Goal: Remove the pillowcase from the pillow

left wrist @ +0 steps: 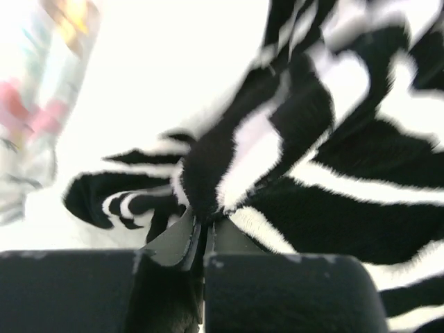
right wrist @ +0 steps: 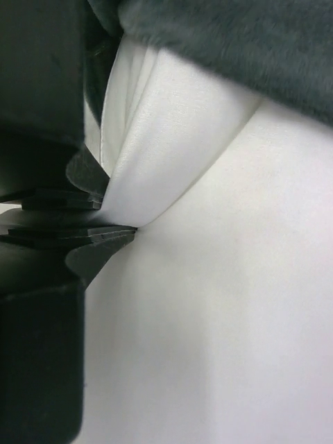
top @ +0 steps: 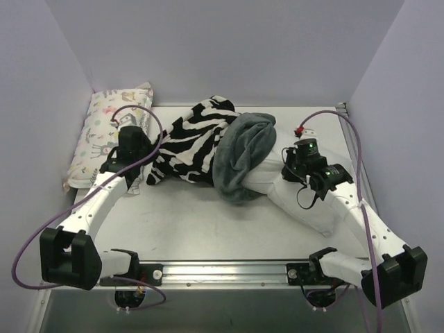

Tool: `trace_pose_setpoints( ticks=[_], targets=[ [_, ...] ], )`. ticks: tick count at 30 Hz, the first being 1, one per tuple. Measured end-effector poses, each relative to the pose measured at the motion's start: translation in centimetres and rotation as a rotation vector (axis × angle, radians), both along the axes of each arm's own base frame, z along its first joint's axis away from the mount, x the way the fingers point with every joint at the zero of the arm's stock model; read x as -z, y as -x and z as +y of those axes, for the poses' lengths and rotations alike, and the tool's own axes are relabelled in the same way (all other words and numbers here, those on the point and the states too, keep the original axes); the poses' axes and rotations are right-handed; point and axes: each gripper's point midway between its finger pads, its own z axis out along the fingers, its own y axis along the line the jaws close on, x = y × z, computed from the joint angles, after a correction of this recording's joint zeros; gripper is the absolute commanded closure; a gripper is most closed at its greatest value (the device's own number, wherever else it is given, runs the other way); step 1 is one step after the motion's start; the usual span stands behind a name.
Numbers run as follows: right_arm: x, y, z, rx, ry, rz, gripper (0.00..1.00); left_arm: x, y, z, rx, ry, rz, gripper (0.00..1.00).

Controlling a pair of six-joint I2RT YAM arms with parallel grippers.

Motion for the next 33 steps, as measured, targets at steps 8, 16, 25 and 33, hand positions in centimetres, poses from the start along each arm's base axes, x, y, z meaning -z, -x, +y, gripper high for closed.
trace_pose_setpoints(
  ticks=[8,16,25,33],
  targets=[
    [-3.0,-0.5,-2.1,0.090,-0.197,-0.057,1.00,-6.2,-2.1,7.1,-0.204,0.056,-0.061,1.00],
    [-4.8,0.8,-3.6,0.129,-0.306,-0.075,1.00,-6.2,-1.8,12.4,-0.330,0.068,-0.009,1.00],
    [-5.6,3.3,-4.1,0.137,-0.329,-0.067,1.00,-3.2,-3.1,12.6,-0.309,0.111,0.104,1.00],
    [-5.5,3.5,-3.8,0.122,-0.287,-0.063,1.00,-4.1,-4.4,11.4,-0.184,0.123,0.086,0.22]
  ],
)
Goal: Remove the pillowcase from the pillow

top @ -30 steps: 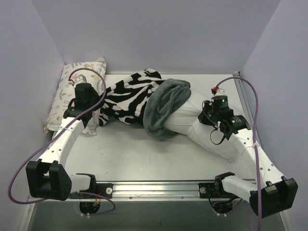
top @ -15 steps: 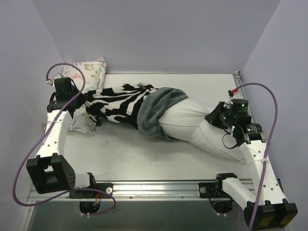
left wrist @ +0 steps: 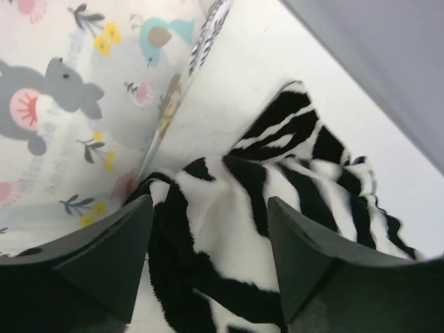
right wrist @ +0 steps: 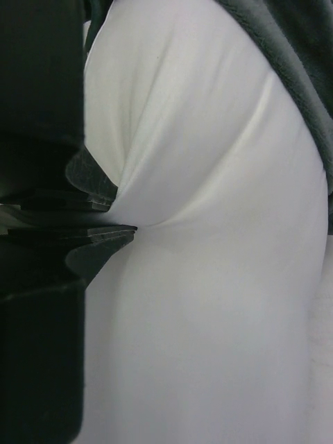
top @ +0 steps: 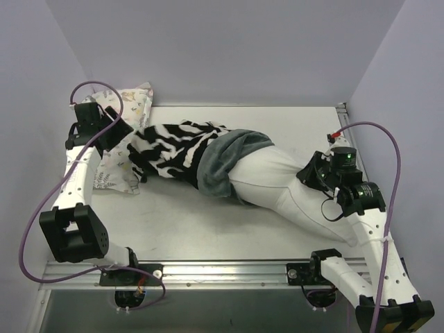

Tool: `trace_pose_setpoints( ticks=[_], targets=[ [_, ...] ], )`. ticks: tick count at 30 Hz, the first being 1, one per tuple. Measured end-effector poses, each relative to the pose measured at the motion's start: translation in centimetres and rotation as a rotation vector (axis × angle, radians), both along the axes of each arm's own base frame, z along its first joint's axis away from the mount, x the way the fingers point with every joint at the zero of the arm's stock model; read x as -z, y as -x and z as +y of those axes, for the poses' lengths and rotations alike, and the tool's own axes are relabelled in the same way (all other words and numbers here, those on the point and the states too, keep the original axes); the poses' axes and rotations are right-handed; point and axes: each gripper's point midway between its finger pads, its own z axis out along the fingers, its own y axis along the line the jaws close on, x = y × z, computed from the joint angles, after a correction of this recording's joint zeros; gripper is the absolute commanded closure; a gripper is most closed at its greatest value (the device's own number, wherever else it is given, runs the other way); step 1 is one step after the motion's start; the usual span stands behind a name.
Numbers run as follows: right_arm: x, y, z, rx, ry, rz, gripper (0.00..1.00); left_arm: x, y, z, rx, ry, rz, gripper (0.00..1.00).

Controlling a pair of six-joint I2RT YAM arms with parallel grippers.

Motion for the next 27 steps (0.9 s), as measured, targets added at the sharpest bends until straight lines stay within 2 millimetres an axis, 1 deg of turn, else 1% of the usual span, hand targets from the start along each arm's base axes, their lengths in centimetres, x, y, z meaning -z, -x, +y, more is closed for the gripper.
trace_pose_setpoints(
  ticks=[2,3,4,5,7,8,10,12,13,14,15,16,17,18,20,22,23,24,25,26,27],
  targets=[
    [0.3,0.0,0.0,-0.004,0.031,0.003,1.00,-1.6,-0.7,-0.1,0.030,-0.028,-0.044,0.11],
    [0.4,0.0,-0.3,0.004,0.048,0.007,1.00,-2.7,-1.0,-0.5,0.056,-0.043,-0.068,0.09],
    [0.5,-0.1,-0.5,0.013,0.060,0.009,1.00,-3.8,-1.3,-1.1,0.085,-0.061,-0.097,0.07],
    [0.6,-0.2,-0.7,0.021,0.071,0.010,1.00,-5.0,-1.3,-2.2,0.124,-0.078,-0.126,0.02],
    [0.8,-0.2,-1.1,0.033,0.087,0.015,1.00,-7.5,-0.8,-6.3,0.240,-0.111,-0.191,0.02],
    [0.9,-0.3,-1.2,0.036,0.093,0.017,1.00,-8.5,0.0,-8.8,0.310,-0.122,-0.222,0.03],
    [1.0,-0.3,-1.3,0.036,0.102,0.021,1.00,-10.2,2.3,-14.5,0.466,-0.134,-0.282,0.03],
    [1.1,-0.4,-1.4,0.035,0.107,0.023,1.00,-11.1,5.5,-19.5,0.609,-0.133,-0.331,0.03],
    [1.1,-0.4,-1.4,0.035,0.109,0.024,1.00,-11.1,7.0,-21.2,0.663,-0.130,-0.349,0.02],
    [1.1,-0.4,-1.4,0.034,0.111,0.024,1.00,-10.6,8.4,-22.4,0.702,-0.129,-0.352,0.02],
    [1.1,-0.5,-1.3,0.032,0.113,0.024,1.00,-9.6,9.7,-23.2,0.734,-0.129,-0.339,0.02],
    [1.1,-0.5,-1.3,0.031,0.114,0.024,1.00,-8.8,10.2,-23.6,0.748,-0.131,-0.332,0.03],
    [1.1,-0.4,-1.3,0.029,0.116,0.025,1.00,-7.4,10.7,-23.7,0.754,-0.140,-0.305,0.03],
    [1.1,-0.4,-1.3,0.029,0.116,0.025,1.00,-5.6,10.9,-23.8,0.756,-0.153,-0.265,0.05],
    [1.1,-0.4,-1.3,0.029,0.117,0.025,1.00,-2.0,10.9,-23.3,0.741,-0.184,-0.178,0.17],
    [1.1,-0.4,-1.2,0.022,0.117,0.024,1.00,-0.1,10.9,-23.0,0.728,-0.198,-0.131,0.30],
    [1.1,-0.4,-1.0,0.016,0.116,0.025,1.00,0.6,11.0,-22.8,0.723,-0.202,-0.114,0.50],
    [1.1,-0.3,-0.9,0.009,0.118,0.025,1.00,1.0,11.2,-22.8,0.719,-0.199,-0.104,0.61],
    [1.2,-0.3,-0.8,0.004,0.121,0.027,1.00,1.0,11.2,-22.9,0.718,-0.199,-0.105,0.75],
    [1.2,-0.3,-0.7,-0.004,0.124,0.028,1.00,0.9,11.2,-23.0,0.716,-0.195,-0.112,0.94],
    [1.3,-0.2,-0.5,-0.015,0.130,0.029,0.96,0.8,11.1,-23.1,0.711,-0.187,-0.121,0.99]
  ],
)
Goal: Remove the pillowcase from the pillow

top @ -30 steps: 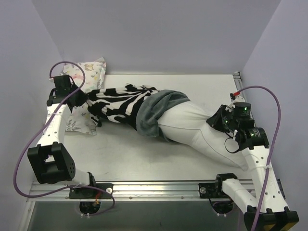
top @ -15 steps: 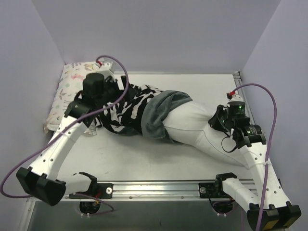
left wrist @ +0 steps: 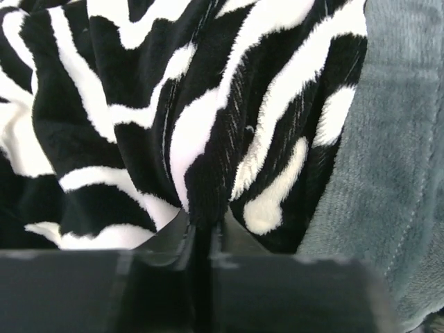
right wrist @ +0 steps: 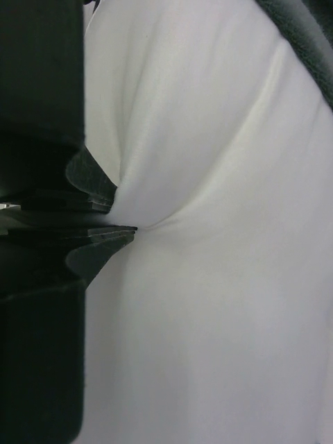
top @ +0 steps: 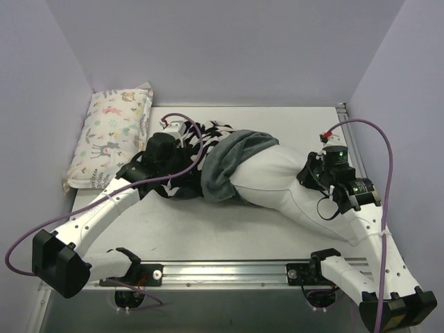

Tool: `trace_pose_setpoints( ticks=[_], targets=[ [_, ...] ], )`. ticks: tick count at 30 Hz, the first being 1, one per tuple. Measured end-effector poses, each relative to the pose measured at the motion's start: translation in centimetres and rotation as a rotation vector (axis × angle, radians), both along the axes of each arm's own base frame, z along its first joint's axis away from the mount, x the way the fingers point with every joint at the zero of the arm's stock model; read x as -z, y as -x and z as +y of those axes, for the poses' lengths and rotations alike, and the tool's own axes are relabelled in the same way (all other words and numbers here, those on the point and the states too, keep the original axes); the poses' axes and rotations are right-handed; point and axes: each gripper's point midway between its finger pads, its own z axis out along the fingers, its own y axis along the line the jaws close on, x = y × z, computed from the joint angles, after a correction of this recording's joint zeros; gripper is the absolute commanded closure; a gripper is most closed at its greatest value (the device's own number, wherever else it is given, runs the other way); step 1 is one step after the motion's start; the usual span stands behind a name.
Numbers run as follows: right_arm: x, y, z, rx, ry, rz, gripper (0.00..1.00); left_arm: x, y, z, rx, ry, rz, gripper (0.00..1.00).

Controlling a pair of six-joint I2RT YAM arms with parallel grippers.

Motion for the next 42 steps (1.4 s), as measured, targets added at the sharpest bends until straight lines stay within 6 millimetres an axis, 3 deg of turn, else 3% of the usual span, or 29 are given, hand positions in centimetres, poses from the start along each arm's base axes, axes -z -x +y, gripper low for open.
trace_pose_setpoints(
  ticks=[1,3,4,6,7,10,13,15,20,21,24,25,26,27,28,35,42],
  targets=[
    [0.1,0.1,0.2,-0.015,0.010,0.000,0.91,-0.1,-0.1,-0.1,-0.001,0.003,-0.009,1.00],
    [0.2,0.2,0.7,-0.042,0.046,-0.003,0.69,-0.2,-0.2,-0.2,-0.005,0.000,-0.018,1.00],
    [0.3,0.3,1.3,-0.069,0.068,-0.006,0.53,-0.1,-0.2,-0.2,-0.008,-0.005,-0.020,1.00],
    [0.1,0.5,2.0,-0.115,0.116,-0.020,0.36,0.0,0.0,-0.4,-0.013,-0.022,-0.027,1.00],
    [-0.1,0.6,2.6,-0.143,0.137,-0.032,0.24,0.0,0.1,-0.6,-0.012,-0.027,-0.030,1.00],
    [-0.7,1.2,4.6,-0.247,0.207,-0.078,0.08,0.3,0.5,-1.1,-0.011,-0.055,-0.038,1.00],
    [-1.3,2.2,7.4,-0.384,0.258,-0.138,0.00,0.6,0.8,-1.5,-0.007,-0.075,-0.038,1.00],
    [-1.4,2.9,8.9,-0.459,0.316,-0.172,0.00,0.8,1.0,-1.6,-0.008,-0.083,-0.035,1.00],
    [0.3,3.1,11.6,-0.558,0.456,-0.174,0.00,0.9,1.2,-1.8,-0.012,-0.093,-0.032,1.00],
    [1.1,2.6,11.9,-0.558,0.486,-0.158,0.01,0.9,1.3,-1.8,-0.013,-0.093,-0.032,1.00],
    [3.6,1.3,11.8,-0.528,0.601,-0.097,0.27,0.7,1.3,-1.8,-0.015,-0.095,-0.034,1.00],
    [4.2,0.9,11.5,-0.515,0.630,-0.083,0.70,0.7,1.3,-1.8,-0.018,-0.098,-0.034,1.00],
    [4.6,0.6,11.4,-0.504,0.650,-0.072,0.86,0.7,1.3,-1.7,-0.019,-0.101,-0.034,1.00],
    [4.9,0.4,11.2,-0.485,0.657,-0.062,0.95,0.7,1.4,-1.7,-0.020,-0.103,-0.032,1.00],
    [5.0,0.1,11.0,-0.465,0.651,-0.056,1.00,0.7,1.4,-1.7,-0.020,-0.105,-0.030,1.00],
    [3.1,-2.1,9.6,-0.298,0.479,-0.083,1.00,-1.1,0.2,-1.3,-0.036,-0.036,-0.039,1.00],
    [-0.2,-2.3,10.7,-0.283,0.217,-0.156,1.00,-2.8,-2.2,1.1,-0.087,0.141,-0.004,1.00]
  ],
)
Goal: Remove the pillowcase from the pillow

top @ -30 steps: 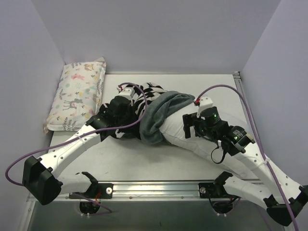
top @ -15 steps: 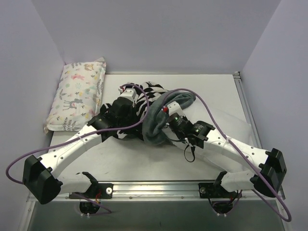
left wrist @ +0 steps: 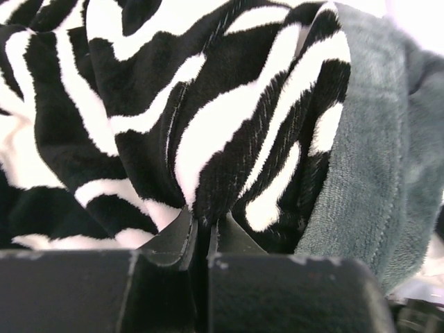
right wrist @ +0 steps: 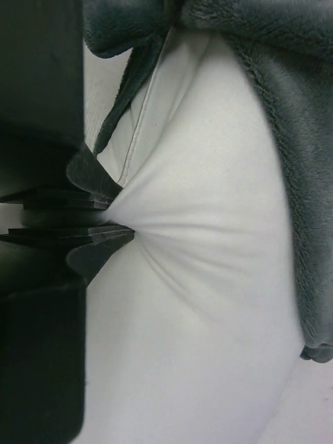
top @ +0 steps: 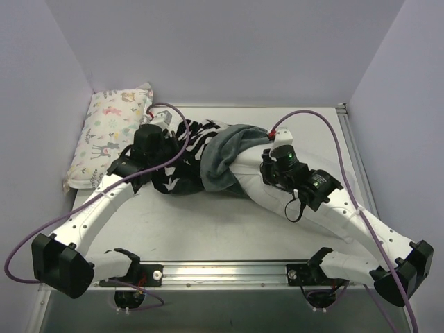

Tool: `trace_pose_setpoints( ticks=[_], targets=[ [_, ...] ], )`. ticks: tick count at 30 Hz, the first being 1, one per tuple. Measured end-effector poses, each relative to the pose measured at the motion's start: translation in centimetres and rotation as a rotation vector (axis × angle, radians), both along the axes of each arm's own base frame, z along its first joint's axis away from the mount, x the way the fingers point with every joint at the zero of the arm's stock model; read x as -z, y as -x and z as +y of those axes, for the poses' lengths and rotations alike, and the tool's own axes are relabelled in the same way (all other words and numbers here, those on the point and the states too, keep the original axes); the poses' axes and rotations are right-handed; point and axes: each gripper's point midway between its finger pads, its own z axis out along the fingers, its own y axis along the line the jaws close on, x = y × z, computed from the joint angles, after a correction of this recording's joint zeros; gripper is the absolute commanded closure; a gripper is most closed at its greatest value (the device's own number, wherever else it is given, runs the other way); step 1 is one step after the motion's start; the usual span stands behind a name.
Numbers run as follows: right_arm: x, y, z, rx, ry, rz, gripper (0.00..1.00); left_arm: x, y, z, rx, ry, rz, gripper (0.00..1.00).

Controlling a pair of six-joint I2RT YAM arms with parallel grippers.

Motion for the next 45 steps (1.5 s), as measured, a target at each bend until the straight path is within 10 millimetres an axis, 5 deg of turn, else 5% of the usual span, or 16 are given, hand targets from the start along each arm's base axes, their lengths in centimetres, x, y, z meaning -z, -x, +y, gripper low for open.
trace_pose_setpoints(
  ticks=[10,15,19,22,25,26,29,34,38,45],
  targets=[
    [-0.6,-0.4,0.2,-0.006,-0.136,0.037,1.00,0.6,-1.6,2.3,-0.016,0.131,0.080,0.84],
    [-0.6,-0.7,-3.0,0.088,-0.123,0.050,1.00,2.6,-4.3,8.1,-0.196,0.077,0.105,0.80],
    [-0.1,0.2,-8.1,0.235,-0.007,0.065,1.00,5.0,-6.1,14.8,-0.420,-0.048,0.128,0.86],
    [0.3,1.1,-10.3,0.289,0.056,0.084,1.00,5.6,-6.3,16.2,-0.474,-0.082,0.135,0.92],
    [0.6,1.9,-10.8,0.292,0.081,0.105,1.00,5.7,-6.3,15.8,-0.459,-0.085,0.135,0.52],
    [0.6,2.0,-10.8,0.289,0.085,0.110,1.00,5.3,-6.3,15.1,-0.439,-0.077,0.124,0.31],
    [0.6,2.2,-10.3,0.261,0.080,0.117,1.00,3.4,-6.0,11.3,-0.326,-0.033,0.054,0.16],
    [0.5,3.6,-7.4,0.146,0.085,0.094,1.00,-1.6,-3.7,0.5,0.009,0.026,-0.091,0.08],
    [2.8,6.2,-3.9,0.018,0.056,0.086,1.00,-3.9,-2.8,-5.3,0.184,0.029,-0.155,0.04],
    [10.0,9.6,-1.3,-0.050,0.040,0.158,1.00,-1.6,-2.1,-12.8,0.397,-0.076,-0.164,0.03]
  ],
)
